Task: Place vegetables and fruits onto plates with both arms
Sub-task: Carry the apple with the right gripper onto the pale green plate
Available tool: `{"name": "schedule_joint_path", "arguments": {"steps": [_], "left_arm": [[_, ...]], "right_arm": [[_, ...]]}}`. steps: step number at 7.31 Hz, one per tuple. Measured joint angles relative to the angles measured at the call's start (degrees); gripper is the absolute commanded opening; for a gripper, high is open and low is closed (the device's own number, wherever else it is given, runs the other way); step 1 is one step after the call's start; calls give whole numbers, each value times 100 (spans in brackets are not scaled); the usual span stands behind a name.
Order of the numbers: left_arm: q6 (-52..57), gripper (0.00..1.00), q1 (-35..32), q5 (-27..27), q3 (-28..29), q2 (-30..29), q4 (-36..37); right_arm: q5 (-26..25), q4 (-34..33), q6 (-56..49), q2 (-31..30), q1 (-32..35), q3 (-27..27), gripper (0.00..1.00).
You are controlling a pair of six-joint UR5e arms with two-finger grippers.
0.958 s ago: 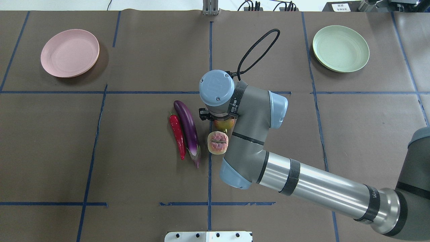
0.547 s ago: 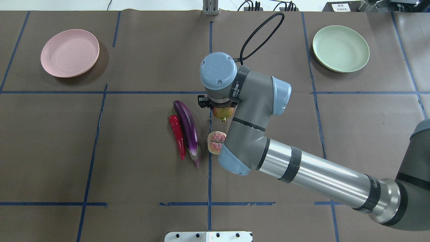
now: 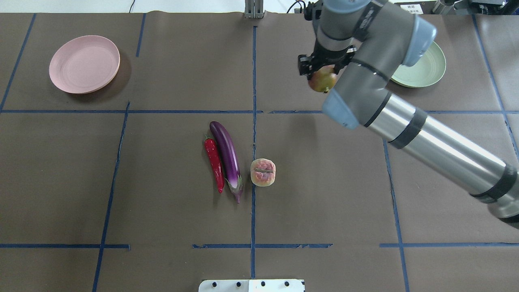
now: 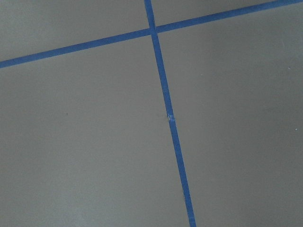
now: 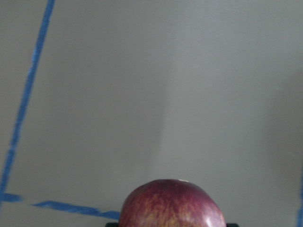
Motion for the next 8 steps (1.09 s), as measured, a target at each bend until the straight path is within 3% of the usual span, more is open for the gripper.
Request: {"name": "schedule_joint_path", "arguments": {"steps": [2,4,5,7,8], "left_arm": [[0,100,3,-6,4,0,4],[0,100,3,-1,4,3,9],[0,100,4,-1,4,3,15],[0,100,3,-6,4,3,22],[0,100,4,-6,3,4,19]], "right_arm": [[765,154,-1781,-497,1031,-385,0],[1264,1264,-2642,-878,1580,-1346,3],[1357,1891,-2743,-968,1657,-1848,20],[1396,2414,-2760,-1083,1656,-2339,100],[1395,2479,-2743,-1107,1621,-2453,100]]}}
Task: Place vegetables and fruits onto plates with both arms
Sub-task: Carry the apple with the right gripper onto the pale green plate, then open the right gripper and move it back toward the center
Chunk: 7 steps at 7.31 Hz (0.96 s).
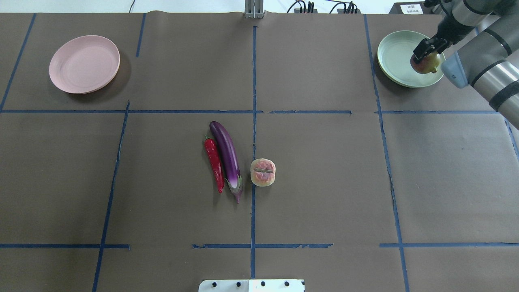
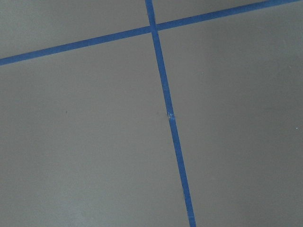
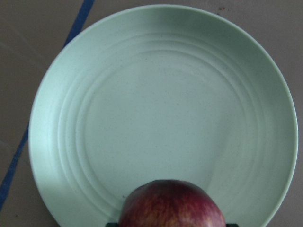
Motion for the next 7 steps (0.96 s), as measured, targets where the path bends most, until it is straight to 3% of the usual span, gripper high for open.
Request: {"name": "schedule_joint_path", "arguments": {"steps": [3,5,7], "left_arm": [[0,100,0,0,-14,0,-5],[2,100,0,0,-22,0,-16],[8,100,0,0,-30,0,-20]], "right_arm": [[-7,29,621,99,-101,149,100],[17,-204,1490,136,-289,1013,100],[-70,-768,2750,159,-867,2283,100]]}}
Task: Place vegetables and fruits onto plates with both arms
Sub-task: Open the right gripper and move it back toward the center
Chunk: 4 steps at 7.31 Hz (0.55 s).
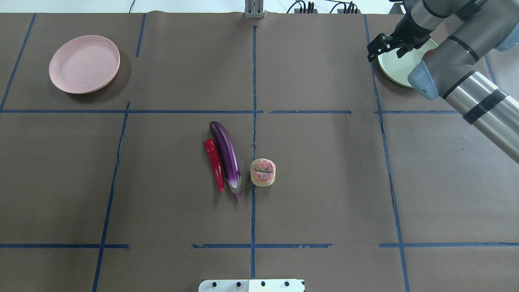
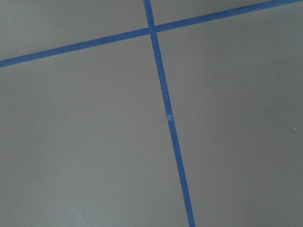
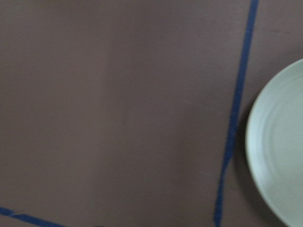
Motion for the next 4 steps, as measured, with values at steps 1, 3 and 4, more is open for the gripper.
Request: {"name": "schedule_joint_path", "arguments": {"steps": [1,3,4], "left_arm": [[1,100,2,0,-2,0,-1],[1,100,7,0,-2,0,-1],[0,100,7,0,1,0,-1]], "right_arm": [[-279,-495,708,89,-480,693,100],[-1384,-1700,2000,599,-1774,1571,100],[-1938,-1978,2617,785,-2388,1697,100]]}}
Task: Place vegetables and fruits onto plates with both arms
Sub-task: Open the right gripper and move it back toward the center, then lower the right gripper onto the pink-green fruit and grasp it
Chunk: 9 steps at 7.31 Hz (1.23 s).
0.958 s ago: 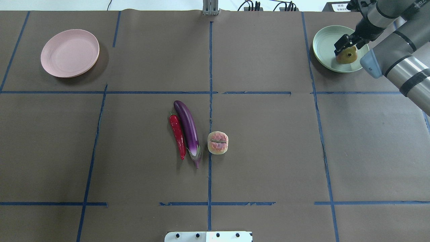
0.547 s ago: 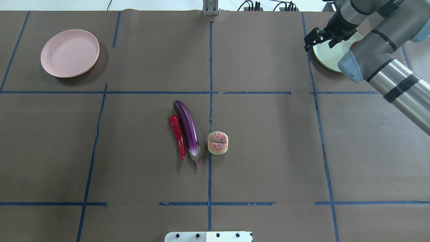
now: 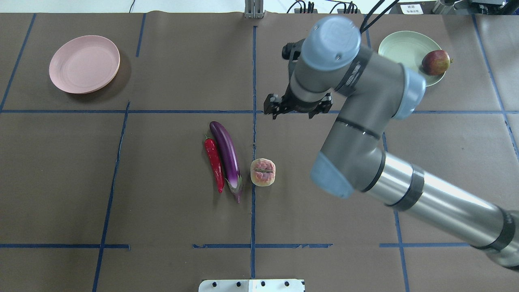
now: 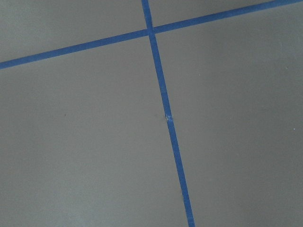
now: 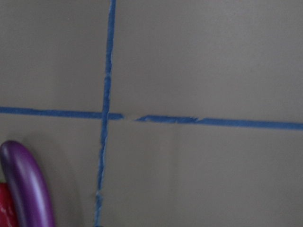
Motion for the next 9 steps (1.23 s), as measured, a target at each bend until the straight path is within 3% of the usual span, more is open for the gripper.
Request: {"name": "schedule_joint_path", "arguments": {"steps": [1,3,9], "left_arm": [[-2,100,-1,0,3,0,0],[-1,100,0,0,3,0,0],[-7,100,2,0,14,0,0]], "right_arm": [[-514,-101,533,81,-552,52,100],[-1063,-141,1017,64,-1193,75,100],[-1326,107,1089,40,-1494,-357,100]]}}
